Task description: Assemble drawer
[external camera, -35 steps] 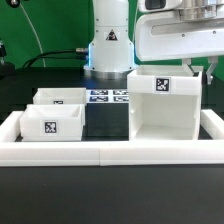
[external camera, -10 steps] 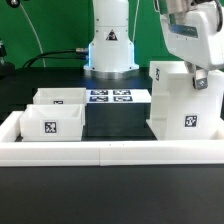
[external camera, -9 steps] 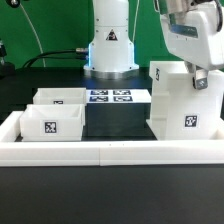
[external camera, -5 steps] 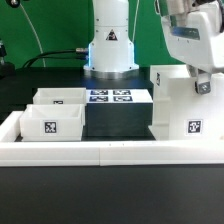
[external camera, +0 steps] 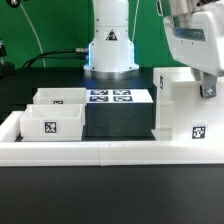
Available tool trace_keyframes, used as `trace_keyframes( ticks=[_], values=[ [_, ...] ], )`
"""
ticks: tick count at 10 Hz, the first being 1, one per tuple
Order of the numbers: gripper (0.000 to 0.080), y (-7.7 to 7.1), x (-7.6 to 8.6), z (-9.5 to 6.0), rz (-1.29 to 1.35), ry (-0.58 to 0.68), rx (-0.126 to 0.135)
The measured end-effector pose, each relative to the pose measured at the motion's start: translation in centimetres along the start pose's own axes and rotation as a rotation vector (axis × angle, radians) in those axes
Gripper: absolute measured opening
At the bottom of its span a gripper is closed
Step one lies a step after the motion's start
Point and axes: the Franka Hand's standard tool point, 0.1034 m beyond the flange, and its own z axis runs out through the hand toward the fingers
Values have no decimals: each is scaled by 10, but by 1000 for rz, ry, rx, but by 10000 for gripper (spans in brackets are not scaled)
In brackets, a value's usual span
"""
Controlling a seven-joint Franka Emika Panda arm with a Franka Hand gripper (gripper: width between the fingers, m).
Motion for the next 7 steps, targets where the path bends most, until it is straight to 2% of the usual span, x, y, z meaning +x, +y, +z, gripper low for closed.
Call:
trace_keyframes(
  ticks=[1, 3, 4, 5, 6, 7],
  values=[
    [41, 0, 0, 0, -4, -2, -8],
    [41, 0, 0, 0, -6, -2, -5],
    [218, -1, -1, -1, -9, -2, -5],
    [218, -1, -1, -1, -13, -2, -4],
    [402, -1, -1, -1, -16, -2, -3],
    [536, -1, -2, -1, -19, -2, -3]
  ],
)
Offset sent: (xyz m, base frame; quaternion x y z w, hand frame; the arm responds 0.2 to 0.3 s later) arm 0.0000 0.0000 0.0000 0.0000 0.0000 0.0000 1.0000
